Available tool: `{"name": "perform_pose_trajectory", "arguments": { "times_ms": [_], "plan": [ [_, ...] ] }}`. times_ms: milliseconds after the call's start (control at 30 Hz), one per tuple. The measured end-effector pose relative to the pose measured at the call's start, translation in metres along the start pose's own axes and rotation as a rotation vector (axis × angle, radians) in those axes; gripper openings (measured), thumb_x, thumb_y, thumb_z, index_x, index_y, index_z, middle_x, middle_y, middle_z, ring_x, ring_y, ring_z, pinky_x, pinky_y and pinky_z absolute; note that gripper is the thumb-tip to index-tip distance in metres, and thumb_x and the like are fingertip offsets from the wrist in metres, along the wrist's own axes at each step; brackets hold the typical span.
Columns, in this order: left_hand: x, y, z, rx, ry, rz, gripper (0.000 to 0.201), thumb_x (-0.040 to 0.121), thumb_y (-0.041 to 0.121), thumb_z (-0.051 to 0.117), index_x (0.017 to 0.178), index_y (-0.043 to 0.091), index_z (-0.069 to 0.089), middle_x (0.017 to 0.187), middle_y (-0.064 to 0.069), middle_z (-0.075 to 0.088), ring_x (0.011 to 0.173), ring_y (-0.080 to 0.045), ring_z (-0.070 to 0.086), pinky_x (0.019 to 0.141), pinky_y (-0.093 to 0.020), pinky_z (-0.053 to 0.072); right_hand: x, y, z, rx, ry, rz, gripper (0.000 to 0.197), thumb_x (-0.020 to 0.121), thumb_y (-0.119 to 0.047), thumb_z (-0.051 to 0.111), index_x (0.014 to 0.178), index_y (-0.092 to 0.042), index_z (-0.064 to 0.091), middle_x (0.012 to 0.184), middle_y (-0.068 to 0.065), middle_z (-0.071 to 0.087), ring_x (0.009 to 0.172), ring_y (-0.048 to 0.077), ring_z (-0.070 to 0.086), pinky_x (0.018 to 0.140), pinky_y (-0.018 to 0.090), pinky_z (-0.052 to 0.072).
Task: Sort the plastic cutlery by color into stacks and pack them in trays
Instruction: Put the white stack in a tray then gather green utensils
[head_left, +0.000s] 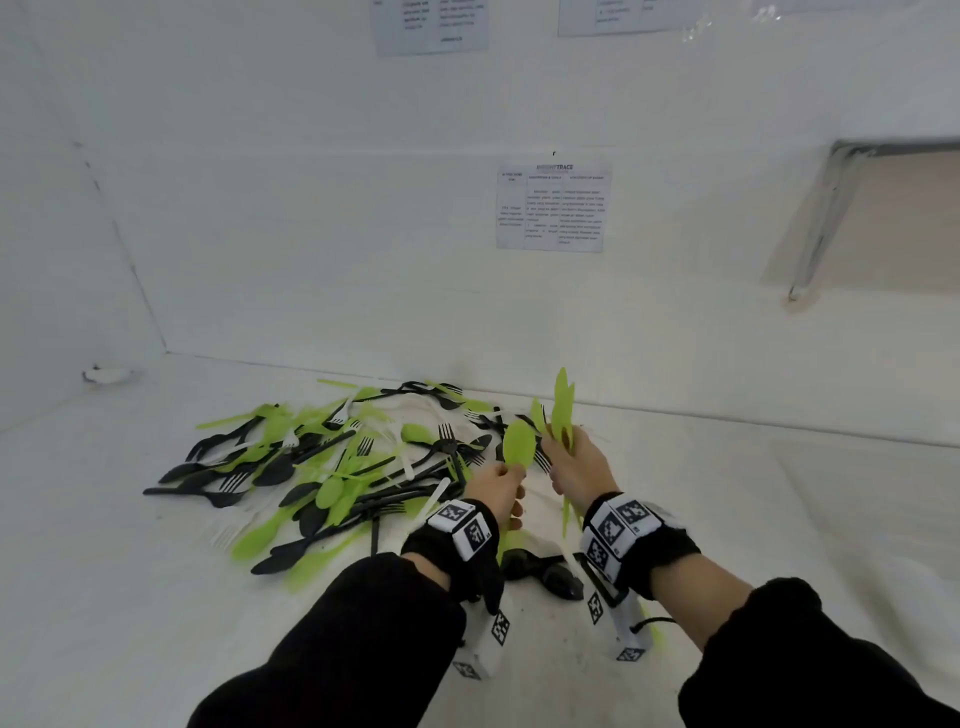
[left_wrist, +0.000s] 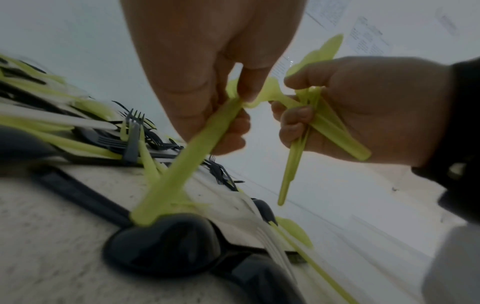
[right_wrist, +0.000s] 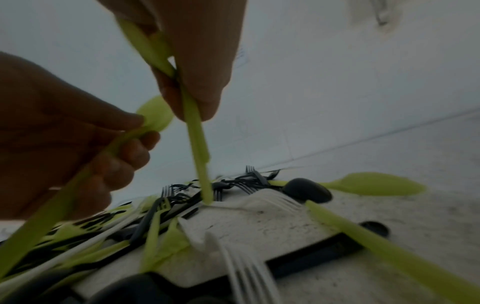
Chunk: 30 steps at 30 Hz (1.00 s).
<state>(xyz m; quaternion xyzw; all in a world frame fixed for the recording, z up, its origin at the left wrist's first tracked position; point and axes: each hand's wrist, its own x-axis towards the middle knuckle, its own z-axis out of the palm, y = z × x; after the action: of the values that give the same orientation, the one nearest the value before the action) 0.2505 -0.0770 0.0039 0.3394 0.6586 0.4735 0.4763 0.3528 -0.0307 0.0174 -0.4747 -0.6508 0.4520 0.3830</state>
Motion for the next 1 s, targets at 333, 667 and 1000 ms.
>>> {"name": "perform_pose_trajectory", "arguments": {
  "times_ms": [333,667,1000],
  "plan": [
    [0.019,0.01,-0.023,-0.321,0.078,-0.058,0.03,0.101,0.02,0.038,0.077,0.011,0.054,0.076,-0.008,0.053,0.066,-0.019,0.051,0.047,-0.026,0.05,-0.004,-0.015,0.051,-0.365,-0.013,-0.078,0.02,0.091,-0.018,0.051,0.095,-0.003,0.063,0.1,0.017,0.065,0.099,0.032,0.058,0.08,0.031,0.042],
    [0.036,0.011,-0.047,-0.377,0.028,-0.023,0.018,0.095,0.014,0.053,0.084,0.005,0.063,0.076,-0.013,0.059,0.064,-0.022,0.056,0.05,-0.025,0.052,0.003,-0.025,0.069,-0.31,0.127,-0.052,0.013,0.09,-0.015,0.055,0.081,-0.009,0.063,0.083,0.006,0.065,0.083,0.024,0.056,0.063,0.023,0.03],
    [0.045,0.01,-0.067,-0.406,-0.082,0.013,0.012,0.096,0.011,0.049,0.092,0.006,0.059,0.081,-0.012,0.065,0.062,-0.017,0.065,0.051,-0.026,0.056,0.007,-0.031,0.082,-0.306,0.23,-0.108,0.037,0.083,-0.008,0.06,0.057,-0.021,0.037,0.064,0.001,0.046,0.065,0.019,0.042,0.057,0.022,0.028]
  ]
}}
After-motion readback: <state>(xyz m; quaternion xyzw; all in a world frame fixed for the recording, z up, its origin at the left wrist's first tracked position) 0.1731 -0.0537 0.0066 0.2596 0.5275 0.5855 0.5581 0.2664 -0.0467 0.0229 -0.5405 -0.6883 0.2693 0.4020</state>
